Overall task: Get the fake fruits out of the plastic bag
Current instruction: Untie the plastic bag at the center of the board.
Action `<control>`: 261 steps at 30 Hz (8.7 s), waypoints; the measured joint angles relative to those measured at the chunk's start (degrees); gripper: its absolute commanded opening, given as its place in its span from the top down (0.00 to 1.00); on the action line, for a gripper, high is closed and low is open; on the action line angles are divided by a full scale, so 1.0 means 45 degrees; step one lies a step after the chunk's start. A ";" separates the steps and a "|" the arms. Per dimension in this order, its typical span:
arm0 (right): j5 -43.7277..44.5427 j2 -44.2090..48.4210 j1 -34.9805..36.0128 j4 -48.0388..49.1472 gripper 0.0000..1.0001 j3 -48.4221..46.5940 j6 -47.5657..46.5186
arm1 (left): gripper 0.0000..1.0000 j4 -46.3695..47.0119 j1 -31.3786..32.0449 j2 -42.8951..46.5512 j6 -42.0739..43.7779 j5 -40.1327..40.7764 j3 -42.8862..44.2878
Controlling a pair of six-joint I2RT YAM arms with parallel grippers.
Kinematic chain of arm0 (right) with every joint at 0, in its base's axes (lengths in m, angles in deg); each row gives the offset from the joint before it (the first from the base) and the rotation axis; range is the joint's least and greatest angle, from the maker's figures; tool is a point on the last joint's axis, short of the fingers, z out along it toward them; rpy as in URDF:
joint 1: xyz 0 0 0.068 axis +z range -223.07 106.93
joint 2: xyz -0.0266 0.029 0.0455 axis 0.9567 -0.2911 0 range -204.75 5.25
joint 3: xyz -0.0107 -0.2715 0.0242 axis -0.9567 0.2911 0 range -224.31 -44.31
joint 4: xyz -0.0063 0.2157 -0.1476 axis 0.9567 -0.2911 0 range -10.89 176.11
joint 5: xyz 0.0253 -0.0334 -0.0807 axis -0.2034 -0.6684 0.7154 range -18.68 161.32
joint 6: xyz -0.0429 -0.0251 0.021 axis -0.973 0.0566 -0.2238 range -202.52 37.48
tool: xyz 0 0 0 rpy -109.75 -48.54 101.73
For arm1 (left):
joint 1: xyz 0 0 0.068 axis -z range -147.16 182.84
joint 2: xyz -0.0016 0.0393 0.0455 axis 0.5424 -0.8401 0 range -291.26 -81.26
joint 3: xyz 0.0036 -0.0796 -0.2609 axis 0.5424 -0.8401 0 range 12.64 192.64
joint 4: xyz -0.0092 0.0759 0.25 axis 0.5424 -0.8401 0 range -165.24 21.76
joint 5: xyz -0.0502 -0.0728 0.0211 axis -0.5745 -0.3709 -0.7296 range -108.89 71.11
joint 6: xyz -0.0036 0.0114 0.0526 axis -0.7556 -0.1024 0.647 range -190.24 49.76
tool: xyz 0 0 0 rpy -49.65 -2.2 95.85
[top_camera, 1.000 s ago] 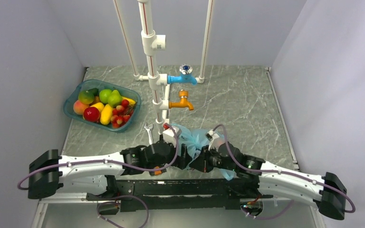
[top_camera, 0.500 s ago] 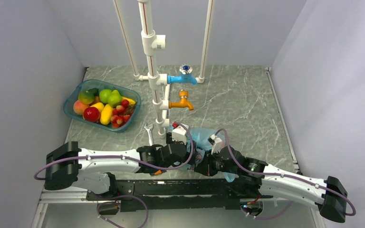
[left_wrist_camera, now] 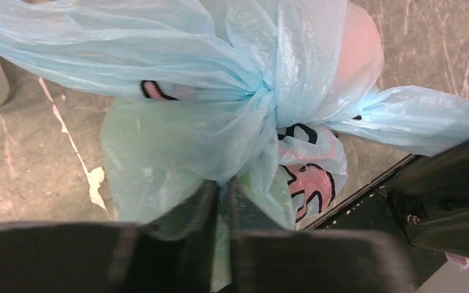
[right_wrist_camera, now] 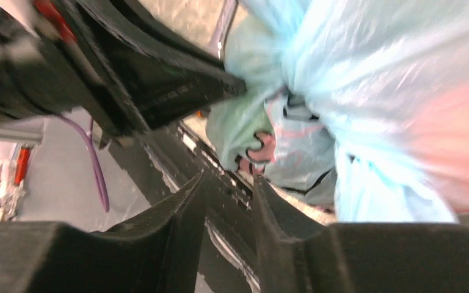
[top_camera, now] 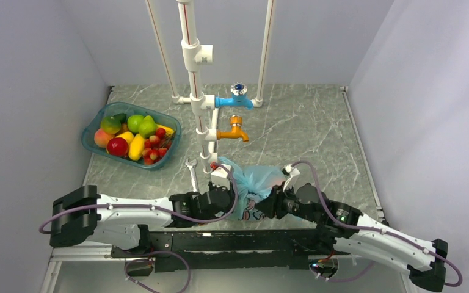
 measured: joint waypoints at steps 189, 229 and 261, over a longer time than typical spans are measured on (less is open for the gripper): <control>0.5027 -0.3541 -0.0481 -0.1802 1.00 -0.3803 0.0471 | 1.00 -0.0641 0.1127 0.5226 -0.3594 0.0495 -0.1996; 0.4080 -0.3536 -0.1637 -0.2773 1.00 -0.4911 -0.3191 | 0.57 -0.4546 -0.0466 -0.0971 0.2059 -0.1234 0.5110; 0.2166 -0.2239 -0.1719 -0.4095 0.27 -0.5765 -0.2803 | 1.00 -0.1977 -0.0155 0.4765 -0.0233 0.0243 -0.0306</control>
